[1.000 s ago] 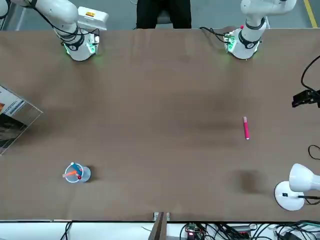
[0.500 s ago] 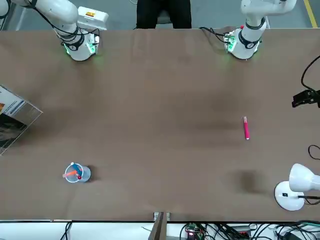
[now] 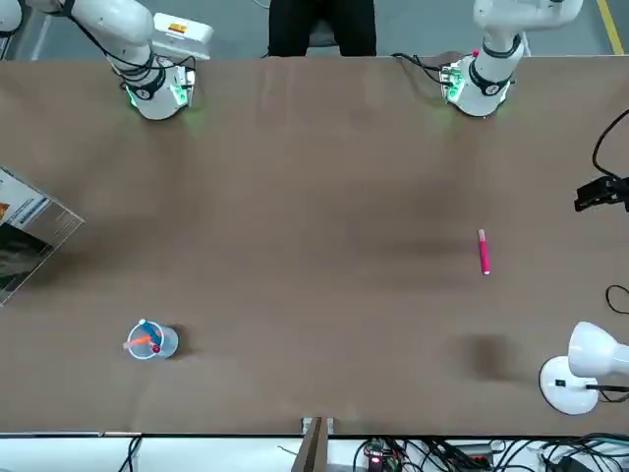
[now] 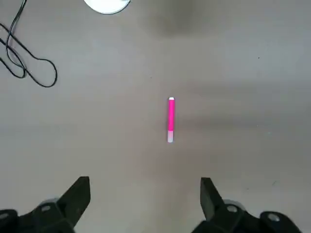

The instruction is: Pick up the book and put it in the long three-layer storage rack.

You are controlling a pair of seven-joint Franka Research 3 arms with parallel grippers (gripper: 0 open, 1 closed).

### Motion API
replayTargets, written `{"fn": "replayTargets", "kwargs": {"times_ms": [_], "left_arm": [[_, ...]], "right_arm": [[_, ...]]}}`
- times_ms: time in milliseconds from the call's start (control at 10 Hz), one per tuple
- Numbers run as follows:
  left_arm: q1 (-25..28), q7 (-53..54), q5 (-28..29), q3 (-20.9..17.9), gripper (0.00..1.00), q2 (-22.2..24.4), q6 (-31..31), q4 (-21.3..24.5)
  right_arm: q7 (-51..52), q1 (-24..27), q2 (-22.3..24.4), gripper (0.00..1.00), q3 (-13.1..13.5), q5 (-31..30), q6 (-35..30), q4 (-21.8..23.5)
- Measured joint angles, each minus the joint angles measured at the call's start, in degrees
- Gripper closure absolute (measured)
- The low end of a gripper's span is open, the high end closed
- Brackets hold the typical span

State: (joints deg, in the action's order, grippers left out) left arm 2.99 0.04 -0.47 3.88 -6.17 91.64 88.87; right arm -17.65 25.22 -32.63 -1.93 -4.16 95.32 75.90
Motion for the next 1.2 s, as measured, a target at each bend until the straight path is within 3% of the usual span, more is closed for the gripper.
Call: {"fn": "replayTargets", "kwargs": {"times_ms": [300,900,1200], "left_arm": [[0.0,0.0,0.0,0.0,0.00,0.0,0.0,-0.8],[0.0,0.0,0.1,0.0,0.00,0.0,0.0,-1.8],[0.0,0.0,0.1,-0.1,0.00,0.0,0.0,-2.9]], "right_arm": [[3.5,-1.9,0.5,0.04,-1.5,0.6,-0.2,0.0],[12.8,-2.7,1.7,0.04,-7.0,0.6,-0.6,-0.1],[15.7,-3.7,2.0,0.04,-8.2,0.6,-0.4,-0.1]]}}
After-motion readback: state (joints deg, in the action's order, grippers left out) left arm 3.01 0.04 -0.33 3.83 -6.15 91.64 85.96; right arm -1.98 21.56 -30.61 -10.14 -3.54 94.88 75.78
